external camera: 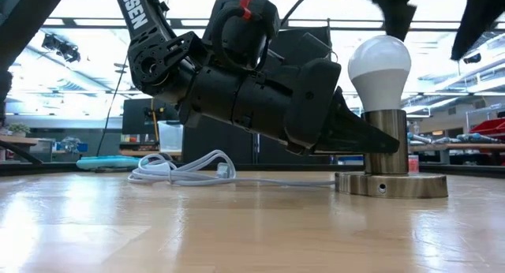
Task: Screw lightbulb
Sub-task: Remove the lightbulb from the lamp
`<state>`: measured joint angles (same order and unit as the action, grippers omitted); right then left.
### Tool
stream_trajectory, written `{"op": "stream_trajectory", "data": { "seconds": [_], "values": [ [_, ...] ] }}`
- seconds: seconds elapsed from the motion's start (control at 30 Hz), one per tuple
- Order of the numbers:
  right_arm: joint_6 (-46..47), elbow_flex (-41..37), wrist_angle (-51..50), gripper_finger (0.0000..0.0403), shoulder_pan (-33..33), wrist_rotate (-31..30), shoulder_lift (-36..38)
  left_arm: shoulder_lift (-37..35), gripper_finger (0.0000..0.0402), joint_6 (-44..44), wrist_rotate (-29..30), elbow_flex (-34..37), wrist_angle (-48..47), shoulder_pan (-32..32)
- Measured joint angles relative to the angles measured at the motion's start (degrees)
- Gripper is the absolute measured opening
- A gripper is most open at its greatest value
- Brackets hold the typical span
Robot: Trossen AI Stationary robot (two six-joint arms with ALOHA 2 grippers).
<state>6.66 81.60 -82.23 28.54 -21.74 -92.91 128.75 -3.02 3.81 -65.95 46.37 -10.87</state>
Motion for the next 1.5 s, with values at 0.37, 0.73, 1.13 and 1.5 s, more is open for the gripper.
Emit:
{"op": "stream_trajectory", "data": {
  "seconds": [0.37, 0.73, 1.13, 1.5],
  "values": [
    [21.7, -3.1, 0.4, 0.0377, 8.8, -10.4, 9.0, 0.0, 0.0179, -0.2, 0.0, 0.0, 0.2, 0.0],
    [37.2, -22.9, 23.3, 0.0375, 12.1, -16.7, 12.7, 0.0, 0.0179, -0.3, 0.7, 0.0, 0.2, 0.0],
    [43.9, -40.5, 59.1, 0.0374, 13.4, -24.3, 12.5, 0.1, 0.0179, 1.2, 4.4, 0.0, 1.0, 0.0],
    [48.8, -48.9, 76.1, 0.0374, 14.2, -35.7, 12.4, 0.0, 0.0179, 2.3, 6.1, 1.2, 2.2, 0.6]
  ]
}}
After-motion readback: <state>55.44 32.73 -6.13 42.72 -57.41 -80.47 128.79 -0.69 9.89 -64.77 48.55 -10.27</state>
